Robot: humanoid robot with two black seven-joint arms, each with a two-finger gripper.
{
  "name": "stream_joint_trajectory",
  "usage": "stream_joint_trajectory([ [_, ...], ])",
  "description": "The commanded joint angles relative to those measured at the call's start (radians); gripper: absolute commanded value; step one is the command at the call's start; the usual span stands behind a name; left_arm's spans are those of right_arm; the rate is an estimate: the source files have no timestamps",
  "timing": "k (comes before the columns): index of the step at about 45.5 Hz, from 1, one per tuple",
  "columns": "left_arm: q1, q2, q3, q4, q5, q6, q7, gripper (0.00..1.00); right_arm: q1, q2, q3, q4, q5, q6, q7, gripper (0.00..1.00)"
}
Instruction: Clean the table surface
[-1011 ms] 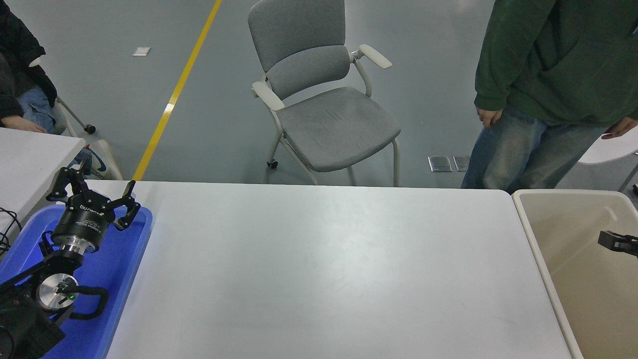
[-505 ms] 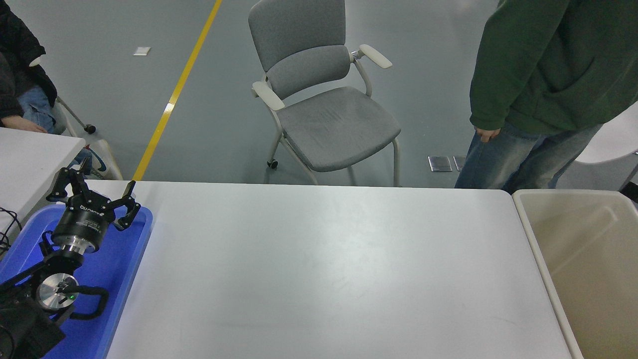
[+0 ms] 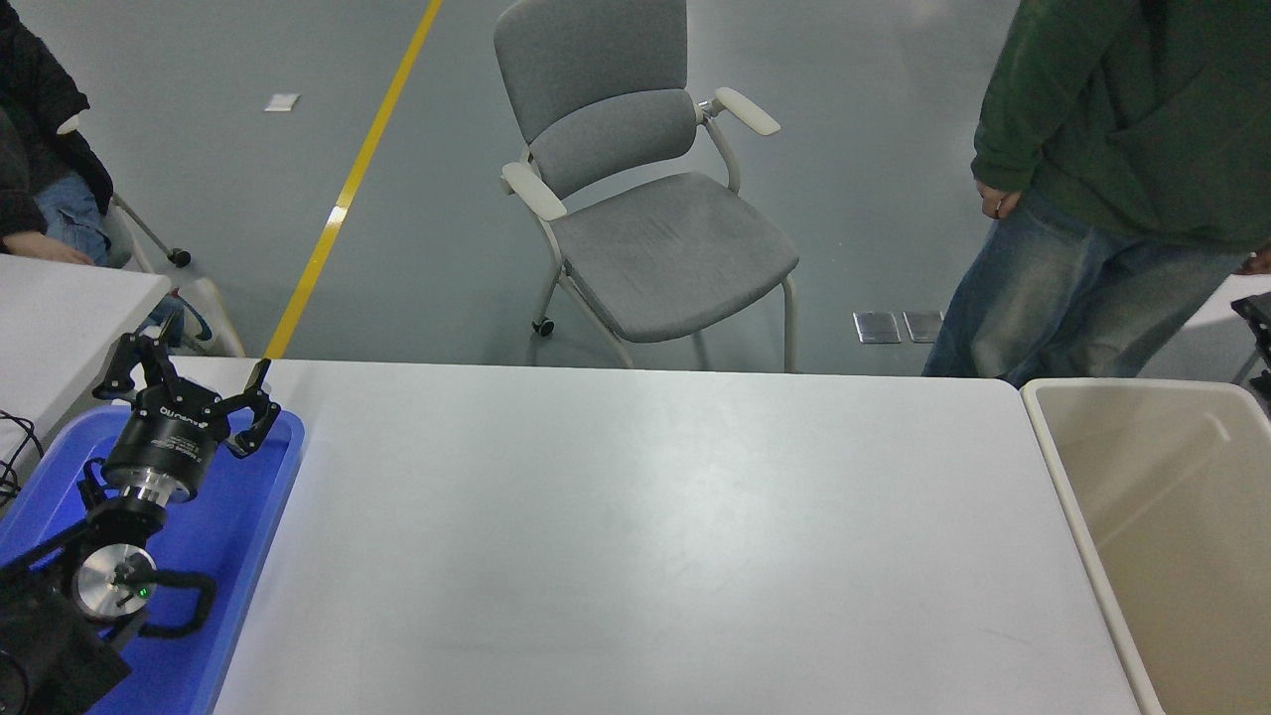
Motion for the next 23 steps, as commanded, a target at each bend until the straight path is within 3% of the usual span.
stream_joint_trajectory([
  [1,0.000,-0.001,0.001,0.000,0.000,0.000,0.000,1.00,-0.068,-0.011,0.161,0.155,0.159,0.026,-0.094,1.00],
  [23,0.000,-0.001,0.001,0.000,0.000,0.000,0.000,1.00,-0.226,0.164,0.463,0.254,0.248,0.179,-0.065,1.00],
])
